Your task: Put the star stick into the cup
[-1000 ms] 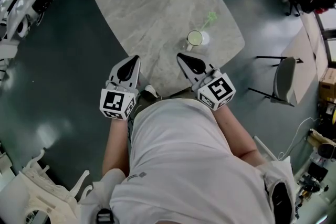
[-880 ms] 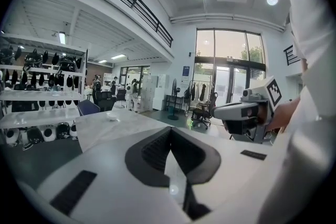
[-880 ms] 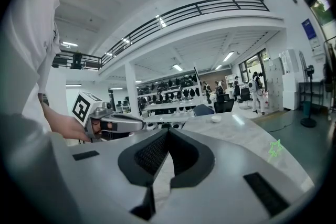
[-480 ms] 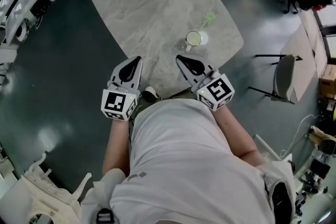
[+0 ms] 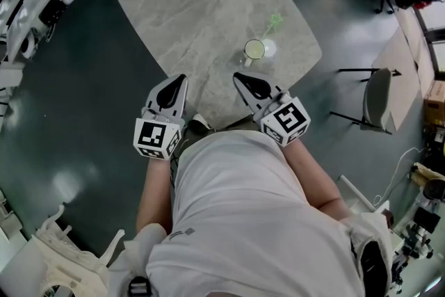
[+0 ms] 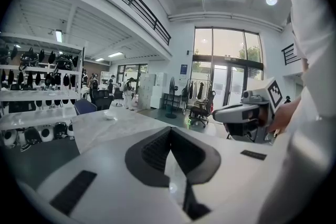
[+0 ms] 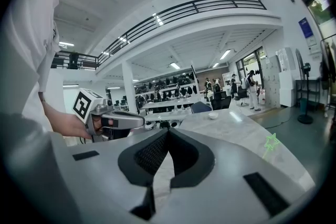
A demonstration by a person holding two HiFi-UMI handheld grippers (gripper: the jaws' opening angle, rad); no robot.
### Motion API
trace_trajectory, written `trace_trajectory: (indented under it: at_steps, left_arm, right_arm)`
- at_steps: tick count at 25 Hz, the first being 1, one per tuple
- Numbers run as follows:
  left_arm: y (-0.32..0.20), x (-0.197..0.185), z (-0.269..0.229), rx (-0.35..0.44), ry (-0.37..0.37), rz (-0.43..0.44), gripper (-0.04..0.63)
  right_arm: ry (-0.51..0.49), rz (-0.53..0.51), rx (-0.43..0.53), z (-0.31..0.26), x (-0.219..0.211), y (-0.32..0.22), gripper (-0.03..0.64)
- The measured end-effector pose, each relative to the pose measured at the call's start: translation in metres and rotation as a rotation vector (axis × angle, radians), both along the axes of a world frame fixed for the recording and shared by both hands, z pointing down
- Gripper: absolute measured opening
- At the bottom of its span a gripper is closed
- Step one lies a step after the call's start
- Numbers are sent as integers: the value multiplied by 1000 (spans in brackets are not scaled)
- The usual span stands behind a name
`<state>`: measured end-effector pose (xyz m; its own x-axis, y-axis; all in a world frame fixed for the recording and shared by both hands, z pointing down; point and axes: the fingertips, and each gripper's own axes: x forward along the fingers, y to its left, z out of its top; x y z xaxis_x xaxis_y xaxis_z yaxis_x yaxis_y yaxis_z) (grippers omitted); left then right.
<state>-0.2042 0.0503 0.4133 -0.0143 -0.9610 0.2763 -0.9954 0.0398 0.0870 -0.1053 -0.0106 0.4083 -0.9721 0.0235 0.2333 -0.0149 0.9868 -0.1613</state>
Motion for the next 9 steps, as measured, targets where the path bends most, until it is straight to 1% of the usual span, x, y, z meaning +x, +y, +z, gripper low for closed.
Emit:
trace_trajectory:
  at_steps: [9]
  left_arm:
    - [-3, 2, 6, -13, 3, -7, 3]
  right_arm:
    - [17, 16, -3, 6, 7, -7, 9]
